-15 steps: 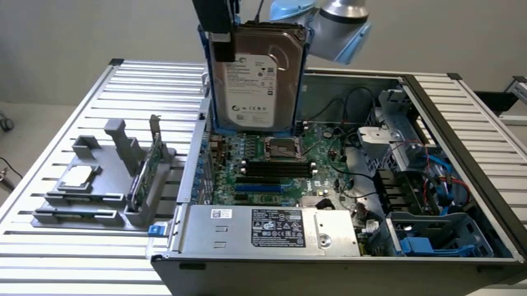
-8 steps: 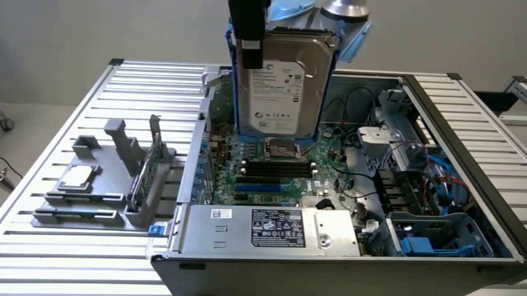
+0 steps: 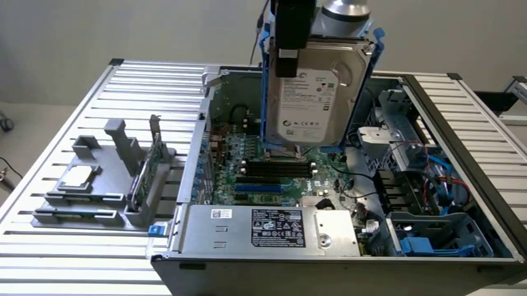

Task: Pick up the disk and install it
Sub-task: 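Pick up the disk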

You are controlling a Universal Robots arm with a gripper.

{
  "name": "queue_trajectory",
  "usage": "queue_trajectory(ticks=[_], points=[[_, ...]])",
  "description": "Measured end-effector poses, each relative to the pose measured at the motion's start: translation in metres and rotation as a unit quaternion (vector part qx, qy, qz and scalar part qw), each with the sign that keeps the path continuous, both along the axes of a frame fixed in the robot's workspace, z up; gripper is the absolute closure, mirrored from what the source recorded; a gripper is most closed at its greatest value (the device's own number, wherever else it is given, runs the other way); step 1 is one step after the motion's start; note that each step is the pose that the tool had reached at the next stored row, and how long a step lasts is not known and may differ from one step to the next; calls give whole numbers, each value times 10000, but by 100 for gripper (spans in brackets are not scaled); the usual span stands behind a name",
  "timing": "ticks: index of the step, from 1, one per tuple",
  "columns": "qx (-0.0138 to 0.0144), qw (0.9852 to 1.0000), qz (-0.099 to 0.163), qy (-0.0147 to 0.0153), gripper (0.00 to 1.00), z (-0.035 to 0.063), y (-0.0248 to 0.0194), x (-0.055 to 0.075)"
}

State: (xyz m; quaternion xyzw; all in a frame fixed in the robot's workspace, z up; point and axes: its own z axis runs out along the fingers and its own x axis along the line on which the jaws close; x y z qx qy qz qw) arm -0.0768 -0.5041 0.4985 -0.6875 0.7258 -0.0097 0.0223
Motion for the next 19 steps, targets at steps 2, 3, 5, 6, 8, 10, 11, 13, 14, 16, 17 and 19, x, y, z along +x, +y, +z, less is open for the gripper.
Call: queue_trajectory(ticks=[2,3,5,6,8,10,11,13,14,16,17,19], points=[[3,10000,0,-2,67,0,-37,86],[4,10000,0,-3,67,0,-55,128],[6,10000,0,-4,67,0,-90,212],[6,10000,0,-5,67,0,-108,254],[8,10000,-1,-7,67,0,-144,340],[10,10000,0,-8,67,-1,-181,427],[11,10000,-1,-8,67,-1,-199,469],[13,10000,0,-9,67,-1,-237,558],[13,10000,-1,-9,67,-1,-255,600],[14,10000,0,-10,67,-2,-292,682],[14,10000,0,-10,67,-2,-310,723],[14,10000,0,-10,67,-3,-349,802]])
